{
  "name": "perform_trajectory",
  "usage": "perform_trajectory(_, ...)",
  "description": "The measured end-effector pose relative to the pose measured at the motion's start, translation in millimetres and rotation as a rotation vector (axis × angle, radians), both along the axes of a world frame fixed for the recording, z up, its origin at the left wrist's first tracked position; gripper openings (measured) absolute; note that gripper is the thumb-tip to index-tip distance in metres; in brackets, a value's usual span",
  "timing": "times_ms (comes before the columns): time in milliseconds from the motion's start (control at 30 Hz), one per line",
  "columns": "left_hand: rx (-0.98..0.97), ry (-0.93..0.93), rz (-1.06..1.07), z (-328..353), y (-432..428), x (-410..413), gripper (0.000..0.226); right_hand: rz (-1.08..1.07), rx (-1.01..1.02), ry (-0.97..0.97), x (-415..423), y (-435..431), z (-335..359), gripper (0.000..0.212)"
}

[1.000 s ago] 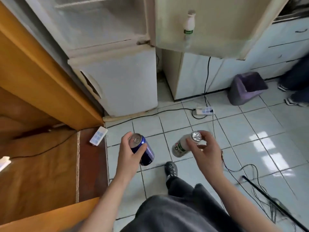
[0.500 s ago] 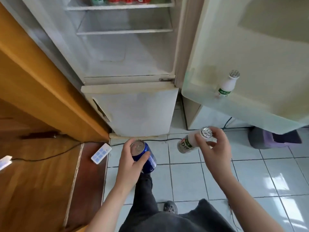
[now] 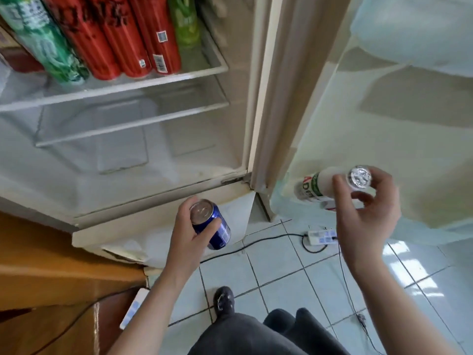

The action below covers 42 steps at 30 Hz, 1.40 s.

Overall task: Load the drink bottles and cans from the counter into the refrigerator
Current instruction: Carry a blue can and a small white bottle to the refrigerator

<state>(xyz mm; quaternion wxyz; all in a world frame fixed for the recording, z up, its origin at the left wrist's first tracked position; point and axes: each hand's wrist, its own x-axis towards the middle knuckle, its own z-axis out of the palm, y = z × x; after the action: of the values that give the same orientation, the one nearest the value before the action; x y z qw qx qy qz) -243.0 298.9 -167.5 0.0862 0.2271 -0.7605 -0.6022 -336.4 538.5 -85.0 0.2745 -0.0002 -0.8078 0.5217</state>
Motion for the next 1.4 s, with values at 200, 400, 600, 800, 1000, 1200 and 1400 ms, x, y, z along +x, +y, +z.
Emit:
perform_trajectory(200,0.009,-0.017,-0.050,1.9,-3.7,-33.1,0.054,0.057,0.085,-0.169,-28.5,-5.3,-11.2,0.025)
perform_trajectory(400,-0.005,0.005,-0.060,1.2,1.7,-38.4,0.055,0.137,0.291,-0.315,-35.8,-2.0,-34.4,0.032)
perform_trajectory(600,-0.023,-0.007,-0.039,-2.0,-2.9,-41.6,0.058,0.241,0.353,-0.367,-35.6,-7.5,-41.1,0.025)
perform_trajectory(800,-0.014,-0.010,-0.045,0.9,-5.7,-42.5,0.055,0.282,0.338,-0.380,-34.6,-8.3,-39.2,0.023)
perform_trajectory(1000,-0.011,0.084,-0.104,40.5,-15.6,-66.3,0.053,0.294,0.371,-0.503,-44.3,-5.4,-30.1,0.023)
perform_trajectory(1200,-0.137,0.317,-0.084,112.2,-38.6,-117.0,0.058,0.377,0.513,-0.618,-62.1,-1.5,-13.1,0.023)
perform_trajectory(1400,-0.330,0.474,0.025,184.1,-49.5,-182.1,0.065,0.382,0.538,-0.604,-62.8,-0.8,-9.8,0.024)
